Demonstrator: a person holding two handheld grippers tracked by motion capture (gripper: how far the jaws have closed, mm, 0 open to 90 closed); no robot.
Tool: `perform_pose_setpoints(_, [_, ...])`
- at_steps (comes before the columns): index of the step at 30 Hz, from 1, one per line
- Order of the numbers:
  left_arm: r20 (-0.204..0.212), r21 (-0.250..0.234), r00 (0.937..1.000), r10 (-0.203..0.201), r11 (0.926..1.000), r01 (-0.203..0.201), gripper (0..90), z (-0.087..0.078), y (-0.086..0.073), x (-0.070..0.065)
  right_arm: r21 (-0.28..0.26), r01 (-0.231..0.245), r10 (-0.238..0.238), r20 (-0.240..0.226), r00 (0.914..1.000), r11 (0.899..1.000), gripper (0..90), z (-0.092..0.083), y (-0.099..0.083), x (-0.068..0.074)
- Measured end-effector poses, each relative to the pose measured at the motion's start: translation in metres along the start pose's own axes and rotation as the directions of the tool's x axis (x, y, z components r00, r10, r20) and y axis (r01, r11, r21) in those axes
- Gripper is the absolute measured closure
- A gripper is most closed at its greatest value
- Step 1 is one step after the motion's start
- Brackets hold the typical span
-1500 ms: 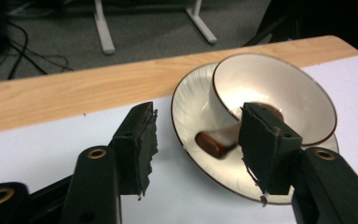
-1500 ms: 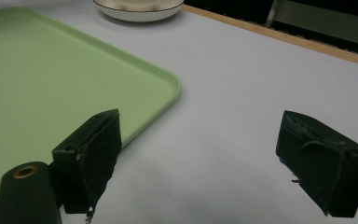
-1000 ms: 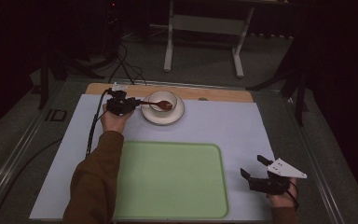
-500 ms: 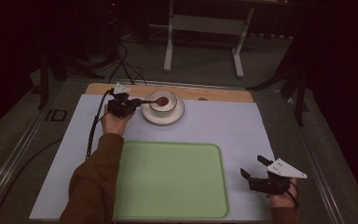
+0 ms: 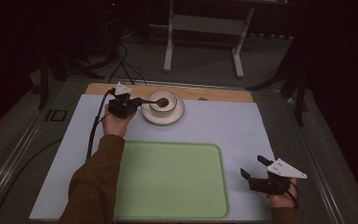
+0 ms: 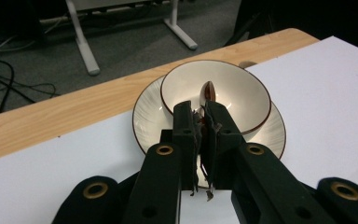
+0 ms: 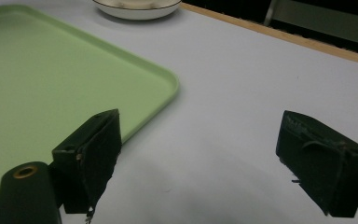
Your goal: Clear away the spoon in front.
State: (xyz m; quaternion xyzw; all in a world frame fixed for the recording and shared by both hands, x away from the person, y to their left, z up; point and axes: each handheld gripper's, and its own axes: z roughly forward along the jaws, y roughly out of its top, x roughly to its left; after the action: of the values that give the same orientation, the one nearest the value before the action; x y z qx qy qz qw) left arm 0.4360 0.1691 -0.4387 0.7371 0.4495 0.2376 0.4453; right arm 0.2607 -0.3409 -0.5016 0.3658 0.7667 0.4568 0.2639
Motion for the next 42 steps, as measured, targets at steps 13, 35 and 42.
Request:
perform_pose_setpoints(13, [-0.016,-0.026,0.9999,0.0,0.9997,-0.001,83.9,-0.018,0.007,-0.001,0.0,0.0,0.0,0.001,1.0,1.0,13.9,0.0,0.0,0.0])
perform_pose_setpoints(35, [-0.021,-0.056,0.9996,0.019,0.9982,-0.02,83.9,-0.049,0.016,-0.002,-0.002,-0.004,0.004,0.003,1.0,1.0,13.9,0.0,0.0,0.0])
perform_pose_setpoints(42, [-0.023,-0.066,0.9991,0.035,0.9972,-0.036,83.9,-0.062,0.018,-0.002,-0.003,-0.004,0.004,0.003,1.0,1.0,13.9,0.0,0.0,0.0])
